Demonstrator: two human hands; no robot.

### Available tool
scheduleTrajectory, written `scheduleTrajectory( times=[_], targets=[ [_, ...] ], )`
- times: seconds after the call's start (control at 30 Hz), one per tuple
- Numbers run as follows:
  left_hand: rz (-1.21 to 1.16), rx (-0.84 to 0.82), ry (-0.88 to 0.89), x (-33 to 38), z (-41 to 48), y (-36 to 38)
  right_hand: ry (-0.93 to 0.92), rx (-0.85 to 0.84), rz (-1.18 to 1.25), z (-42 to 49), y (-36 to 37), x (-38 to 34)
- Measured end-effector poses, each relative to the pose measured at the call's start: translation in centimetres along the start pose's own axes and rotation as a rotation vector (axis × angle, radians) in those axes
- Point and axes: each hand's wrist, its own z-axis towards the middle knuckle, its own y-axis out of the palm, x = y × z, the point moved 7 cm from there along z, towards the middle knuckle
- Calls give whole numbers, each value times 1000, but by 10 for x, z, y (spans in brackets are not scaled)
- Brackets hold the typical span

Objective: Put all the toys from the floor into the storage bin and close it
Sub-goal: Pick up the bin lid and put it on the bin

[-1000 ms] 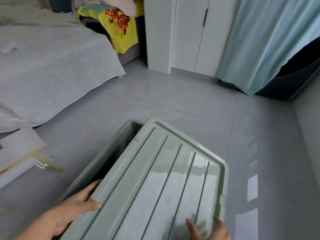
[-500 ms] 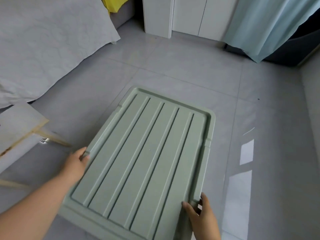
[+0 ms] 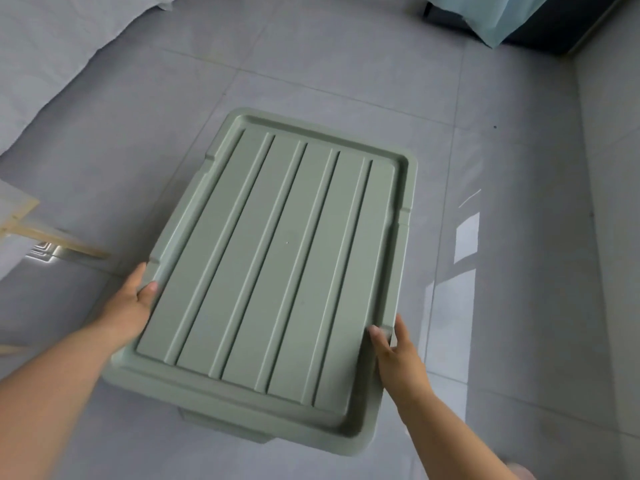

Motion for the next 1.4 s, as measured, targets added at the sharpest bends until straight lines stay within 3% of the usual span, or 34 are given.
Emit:
scheduleTrajectory(
  times=[0.1,0.2,0.3,0.43,0.5,0.53,0.63,0.73,0.83,1.0,1.13,1.23,1.3,1.33,1.4],
  targets=[
    [55,4,-10,-10,9,0,110,-4,245,-32,2,26],
    [80,-2,13,-13,12,2,331,41,565,-86,36,73],
    [99,31,27,-4,6,1,575,-106,971,-121,105,96],
    [193,360,44,2,-53,-12,581,-166,1154,-114,154,74],
    [-36,459,-65,-14,-102,-2,593,-202,1174,-114,166,65],
    [-199,422,-207,-29,-125,13,605,-224,1178,-115,171,61],
    [-762,72,-568,-57,-177,86,615,-250,1170,-121,174,55],
    [-1104,-233,-570,-44,-198,129,599,-281,1134,-125,169,49],
    [-1124,-224,-529,-30,-197,134,638,-272,1122,-125,163,44],
    [-1097,-86,-658,-24,-197,134,702,-180,1061,-120,160,40],
    [-1120,-121,-643,-29,-196,134,689,-167,968,-123,158,37],
    [-1164,-158,-587,-37,-194,136,568,-278,612,-129,148,36],
    [-1265,-164,-579,-41,-194,141,317,-369,186,-129,138,25],
    [-1340,-159,-578,-43,-194,144,81,-350,-43,-123,132,13],
    [-1470,-115,-561,-48,-193,148,-564,-150,-526,-116,126,-21]
  ],
)
